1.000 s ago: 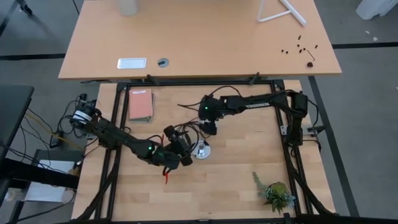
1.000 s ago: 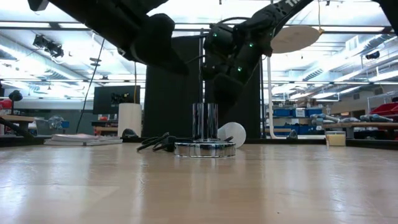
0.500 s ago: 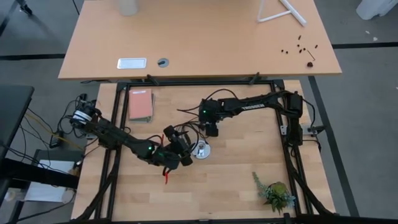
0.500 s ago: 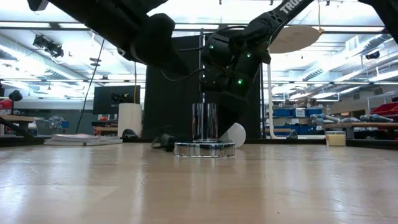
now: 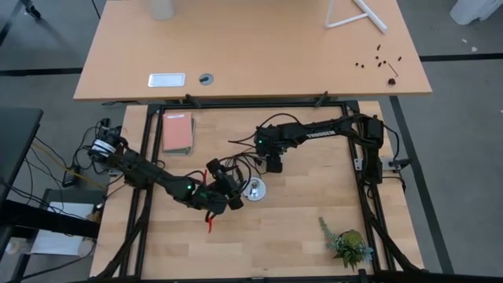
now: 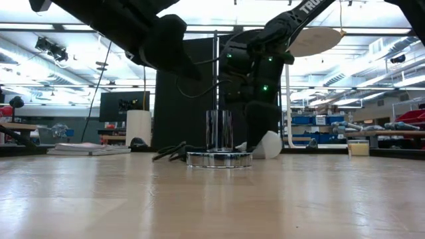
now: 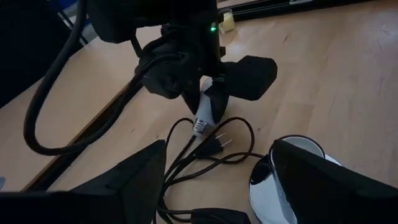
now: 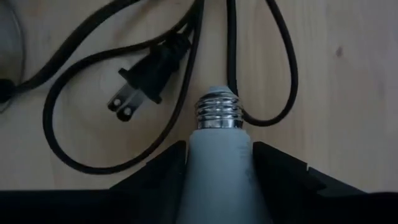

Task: Screw lightbulb
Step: Remove the lightbulb from the silver lamp

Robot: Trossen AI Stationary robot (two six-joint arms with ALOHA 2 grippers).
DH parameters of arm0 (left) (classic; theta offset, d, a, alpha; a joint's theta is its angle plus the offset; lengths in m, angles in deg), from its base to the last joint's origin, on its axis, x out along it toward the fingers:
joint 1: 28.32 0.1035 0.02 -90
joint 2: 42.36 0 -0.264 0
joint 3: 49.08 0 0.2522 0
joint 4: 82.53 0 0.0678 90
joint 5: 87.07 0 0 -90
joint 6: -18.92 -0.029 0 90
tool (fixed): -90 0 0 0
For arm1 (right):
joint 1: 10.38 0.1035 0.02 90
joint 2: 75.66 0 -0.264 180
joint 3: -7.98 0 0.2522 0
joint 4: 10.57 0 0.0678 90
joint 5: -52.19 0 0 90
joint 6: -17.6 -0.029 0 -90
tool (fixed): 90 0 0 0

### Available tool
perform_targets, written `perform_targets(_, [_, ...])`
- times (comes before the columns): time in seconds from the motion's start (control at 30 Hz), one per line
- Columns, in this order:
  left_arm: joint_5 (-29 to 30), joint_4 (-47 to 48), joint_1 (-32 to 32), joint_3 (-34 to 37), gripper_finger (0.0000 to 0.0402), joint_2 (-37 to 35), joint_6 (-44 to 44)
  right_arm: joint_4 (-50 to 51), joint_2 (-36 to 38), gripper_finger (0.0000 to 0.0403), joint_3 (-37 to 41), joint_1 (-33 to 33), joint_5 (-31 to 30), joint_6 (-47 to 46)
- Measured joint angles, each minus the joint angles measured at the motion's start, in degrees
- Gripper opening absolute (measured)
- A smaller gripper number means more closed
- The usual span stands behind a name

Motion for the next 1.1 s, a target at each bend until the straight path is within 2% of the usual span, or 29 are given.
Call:
perform_targets(0.27, [-0.13, -0.04, 0.0, 0.0, 0.0298, 0.0, 0.02, 6.8, 0.29, 0.0164, -3.65, 0.26, -2.01, -0.02])
perform_targets(0.47, [-0.15, -0.15, 0.0, 0.0, 0.0298, 0.02, 0.02, 11.49, 0.31, 0.0162, -3.98, 0.26, -1.23, -0.83])
perform_targets(0.77, [-0.46, -0.5, 0.0, 0.0, 0.0298, 0.02, 0.09, 23.52, 0.33, 0.0162, -4.0, 0.88, -0.88, -8.99])
perform_targets(0.9, [-0.6, -0.5, 0.0, 0.0, 0.0298, 0.02, 0.2, 29.56, 0.35, 0.0162, -3.94, 2.18, 3.75, -16.64])
perform_targets(1.0, [-0.66, -0.5, 0.0, 0.0, 0.0298, 0.02, 0.2, 29.32, 0.47, 0.0162, -2.96, 4.23, 6.44, -20.74])
perform_targets(1.1, [-1.22, -0.6, 0.0, 0.0, 0.0298, 0.02, 0.22, 26.48, 0.53, 0.0162, -1.06, 7.0, 6.58, -22.14])
